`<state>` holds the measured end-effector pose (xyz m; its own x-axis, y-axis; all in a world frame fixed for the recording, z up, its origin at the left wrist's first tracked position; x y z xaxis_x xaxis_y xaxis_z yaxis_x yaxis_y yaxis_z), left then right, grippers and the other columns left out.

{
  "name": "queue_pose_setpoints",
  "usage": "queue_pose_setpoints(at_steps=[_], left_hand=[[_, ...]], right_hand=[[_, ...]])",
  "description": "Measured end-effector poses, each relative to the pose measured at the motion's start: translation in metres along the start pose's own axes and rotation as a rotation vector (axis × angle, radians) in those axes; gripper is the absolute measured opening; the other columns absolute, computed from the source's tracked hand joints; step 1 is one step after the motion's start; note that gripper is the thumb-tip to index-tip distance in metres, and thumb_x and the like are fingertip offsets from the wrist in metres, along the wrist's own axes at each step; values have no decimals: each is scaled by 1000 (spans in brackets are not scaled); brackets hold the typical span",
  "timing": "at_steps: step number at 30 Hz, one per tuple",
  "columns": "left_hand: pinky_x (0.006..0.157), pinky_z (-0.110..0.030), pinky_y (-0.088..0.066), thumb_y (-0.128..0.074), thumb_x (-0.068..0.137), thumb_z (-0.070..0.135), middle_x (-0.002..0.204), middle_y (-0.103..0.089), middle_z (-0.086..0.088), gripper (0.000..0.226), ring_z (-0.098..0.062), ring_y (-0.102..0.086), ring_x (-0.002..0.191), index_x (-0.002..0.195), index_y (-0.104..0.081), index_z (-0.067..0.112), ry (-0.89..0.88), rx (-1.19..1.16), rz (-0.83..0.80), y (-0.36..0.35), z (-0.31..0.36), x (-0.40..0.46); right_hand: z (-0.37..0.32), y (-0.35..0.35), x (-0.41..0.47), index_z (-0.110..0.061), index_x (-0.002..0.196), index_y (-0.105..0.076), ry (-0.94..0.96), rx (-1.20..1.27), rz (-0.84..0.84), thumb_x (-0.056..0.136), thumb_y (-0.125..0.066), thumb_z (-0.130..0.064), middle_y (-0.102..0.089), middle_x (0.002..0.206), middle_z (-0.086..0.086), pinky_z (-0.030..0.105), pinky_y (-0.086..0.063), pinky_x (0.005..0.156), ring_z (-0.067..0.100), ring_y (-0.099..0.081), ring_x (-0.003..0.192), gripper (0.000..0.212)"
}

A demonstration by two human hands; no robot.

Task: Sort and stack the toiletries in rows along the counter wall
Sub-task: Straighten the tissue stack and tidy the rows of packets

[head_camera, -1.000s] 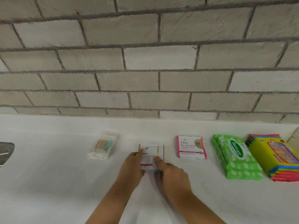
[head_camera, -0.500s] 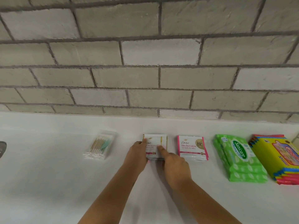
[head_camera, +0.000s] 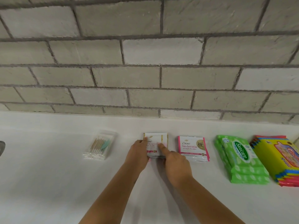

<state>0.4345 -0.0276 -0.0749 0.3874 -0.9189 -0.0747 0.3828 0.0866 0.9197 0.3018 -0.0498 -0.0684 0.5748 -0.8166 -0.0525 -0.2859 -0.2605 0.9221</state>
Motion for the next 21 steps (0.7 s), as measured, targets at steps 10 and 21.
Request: queue_pose_setpoints(at_steps=[10, 21], left_hand=[[103, -31, -41, -71, 79, 20, 137, -41, -10, 94, -25, -43, 125, 151, -12, 15, 22, -45, 21, 0, -3, -6], [106, -26, -31, -49, 95, 19, 138, -51, -5, 39, -21, -46, 128, 135, -49, 17, 172, -185, 404, 89, -73, -38]], right_hand=[[2, 2, -4, -38, 148, -7, -48, -1, 17, 100, -35, -27, -54, 109, 4, 33, -51, 86, 20, -58, 96, 57], [-78, 3, -3, -38, 131, -45, 52, 526, 104, 85, -58, -24, -56, 112, -12, 25, -49, 83, 10, -58, 100, 50]])
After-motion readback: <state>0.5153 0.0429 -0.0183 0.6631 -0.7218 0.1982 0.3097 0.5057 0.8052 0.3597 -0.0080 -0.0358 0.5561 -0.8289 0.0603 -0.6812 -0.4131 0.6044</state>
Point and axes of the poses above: each hand's wrist, its own x-axis towards the middle knuckle, its own y-axis out of the back of the hand, z = x × y, the point moved 6 cm from there along x, towards the middle knuckle
